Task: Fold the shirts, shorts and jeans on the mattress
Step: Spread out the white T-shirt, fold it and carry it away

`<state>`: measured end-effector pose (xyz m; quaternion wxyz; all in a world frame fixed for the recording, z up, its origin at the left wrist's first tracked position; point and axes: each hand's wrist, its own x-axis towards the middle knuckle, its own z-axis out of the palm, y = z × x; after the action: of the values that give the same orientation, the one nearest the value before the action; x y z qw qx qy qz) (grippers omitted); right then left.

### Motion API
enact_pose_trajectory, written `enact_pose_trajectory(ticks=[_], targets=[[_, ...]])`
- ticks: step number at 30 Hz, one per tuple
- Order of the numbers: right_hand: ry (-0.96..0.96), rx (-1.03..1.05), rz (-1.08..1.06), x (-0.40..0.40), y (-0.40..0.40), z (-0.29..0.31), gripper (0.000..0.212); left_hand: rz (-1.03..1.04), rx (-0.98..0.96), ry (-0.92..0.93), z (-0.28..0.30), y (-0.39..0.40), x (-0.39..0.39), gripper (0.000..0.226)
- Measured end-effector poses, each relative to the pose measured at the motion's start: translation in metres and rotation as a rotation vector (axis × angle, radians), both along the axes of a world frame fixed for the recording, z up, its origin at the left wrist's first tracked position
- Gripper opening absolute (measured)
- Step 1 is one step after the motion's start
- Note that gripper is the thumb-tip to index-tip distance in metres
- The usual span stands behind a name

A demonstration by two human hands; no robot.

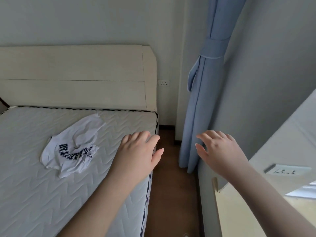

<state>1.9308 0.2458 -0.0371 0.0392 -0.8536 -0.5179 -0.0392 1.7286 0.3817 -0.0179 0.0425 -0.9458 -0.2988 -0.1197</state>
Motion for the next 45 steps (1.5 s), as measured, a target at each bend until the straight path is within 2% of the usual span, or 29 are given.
enact_pose_trajectory(ticks=[7, 15, 17, 20, 25, 31, 45], targets=[[0.121, 0.067, 0.052, 0.063, 0.082, 0.004, 0.04, 0.112, -0.028, 0.005, 0.01, 0.05, 0.061, 0.032], [0.178, 0.112, 0.187, 0.08, 0.17, -0.008, 0.037, 0.242, -0.069, -0.022, 0.004, 0.112, 0.074, 0.037], [0.176, 0.088, 0.213, 0.083, 0.192, -0.014, 0.038, 0.259, -0.074, -0.018, 0.0, 0.129, 0.075, 0.042], [0.174, 0.058, 0.251, 0.087, 0.226, -0.022, 0.041, 0.28, -0.083, -0.031, -0.01, 0.16, 0.076, 0.032], [0.125, 0.003, 0.289, 0.096, 0.284, -0.027, 0.041, 0.299, -0.129, -0.061, -0.019, 0.221, 0.079, 0.038], [0.087, -0.043, 0.317, 0.102, 0.349, -0.028, 0.043, 0.321, -0.099, -0.086, -0.021, 0.287, 0.075, 0.037], [0.073, -0.116, 0.548, 0.108, 0.51, -0.047, 0.043, 0.493, -0.148, -0.104, -0.045, 0.387, 0.071, 0.039]])
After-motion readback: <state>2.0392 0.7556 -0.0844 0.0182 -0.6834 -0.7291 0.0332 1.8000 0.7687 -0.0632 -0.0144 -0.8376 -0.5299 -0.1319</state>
